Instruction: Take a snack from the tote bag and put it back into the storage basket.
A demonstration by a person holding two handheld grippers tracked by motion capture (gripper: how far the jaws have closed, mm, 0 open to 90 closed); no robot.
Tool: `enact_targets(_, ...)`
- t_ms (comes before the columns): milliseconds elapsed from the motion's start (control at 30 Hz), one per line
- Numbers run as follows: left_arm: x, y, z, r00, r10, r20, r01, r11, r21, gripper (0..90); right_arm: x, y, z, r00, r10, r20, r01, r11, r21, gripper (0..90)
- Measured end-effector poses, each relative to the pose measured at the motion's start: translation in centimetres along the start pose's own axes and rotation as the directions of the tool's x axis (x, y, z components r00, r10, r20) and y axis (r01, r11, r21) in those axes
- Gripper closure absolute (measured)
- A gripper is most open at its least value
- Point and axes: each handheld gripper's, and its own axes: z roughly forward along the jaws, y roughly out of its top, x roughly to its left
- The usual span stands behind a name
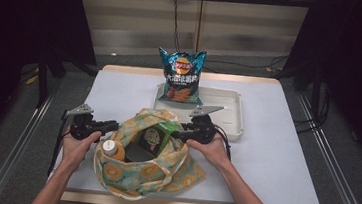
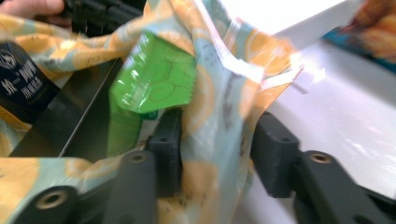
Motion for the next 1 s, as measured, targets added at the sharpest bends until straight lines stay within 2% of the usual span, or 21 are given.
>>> enact_targets(100, -0.1, 0.1, -0.2, 0.9999, -0.011, 0.010, 0.011, 0.9997, -0.021, 72.6, -0.2, 0.1, -1.2, 1.0000, 0.004, 0.009, -0.004, 1.000, -0.027, 47.3)
enact_targets(167, -0.1, 0.3, -0.3, 1.0000, -0.005, 0.003, 0.005, 0.9995, -0.030, 70.4, -0.2, 0.2, -2.0, 0.9999, 0.005, 0.015, -0.004, 0.999, -0.042, 45.7)
enact_targets(300, -0.4, 0.5, -0.5, 1.0000, 0.000, 0.003, 0.000, 0.9989, -0.047, 65.7, -0.1, 0.7, -3.2, 0.9986, -0.002, 0.054, 0.006, 0.997, -0.072, 38.9)
enact_targets(433, -0.5, 0.6, -0.5, 0.9999, -0.001, 0.010, 0.002, 0.9982, -0.060, 65.5, 0.1, 1.4, -4.1, 0.9978, -0.010, 0.066, 0.017, 0.994, -0.105, 39.0)
enact_targets(500, -0.7, 0.7, -0.6, 0.9999, 0.011, 0.012, -0.010, 0.9982, -0.059, 65.4, 0.2, 1.9, -4.6, 0.9973, -0.009, 0.073, 0.019, 0.992, -0.126, 39.5)
enact_targets(633, -1.0, 1.1, -0.6, 0.9997, 0.016, 0.019, -0.015, 0.9974, -0.071, 64.8, 0.9, 2.4, -4.7, 0.9969, -0.027, 0.074, 0.037, 0.989, -0.142, 48.9)
enact_targets(733, -1.1, 1.0, -0.5, 0.9996, 0.023, 0.013, -0.023, 0.9980, -0.060, 64.8, 1.7, 2.7, -4.9, 0.9965, -0.041, 0.073, 0.053, 0.984, -0.171, 56.0)
enact_targets(800, -1.1, 1.0, -0.4, 0.9997, 0.023, 0.012, -0.023, 0.9981, -0.058, 64.8, 1.9, 3.0, -5.3, 0.9982, -0.040, 0.044, 0.048, 0.979, -0.196, 63.9)
enact_targets(900, -1.1, 1.0, -0.4, 0.9996, 0.026, 0.013, -0.025, 0.9981, -0.056, 64.8, 2.0, 2.9, -5.0, 0.9983, -0.052, 0.026, 0.056, 0.986, -0.160, 70.2)
enact_targets(933, -1.1, 1.0, -0.4, 0.9996, 0.026, 0.012, -0.026, 0.9981, -0.055, 64.8, 2.1, 2.7, -4.7, 0.9979, -0.062, 0.019, 0.064, 0.989, -0.131, 71.1)
enact_targets(1000, -1.1, 1.0, -0.4, 0.9995, 0.028, 0.013, -0.027, 0.9983, -0.052, 64.8, 2.2, 2.3, -4.0, 0.9976, -0.066, 0.020, 0.068, 0.993, -0.095, 68.7)
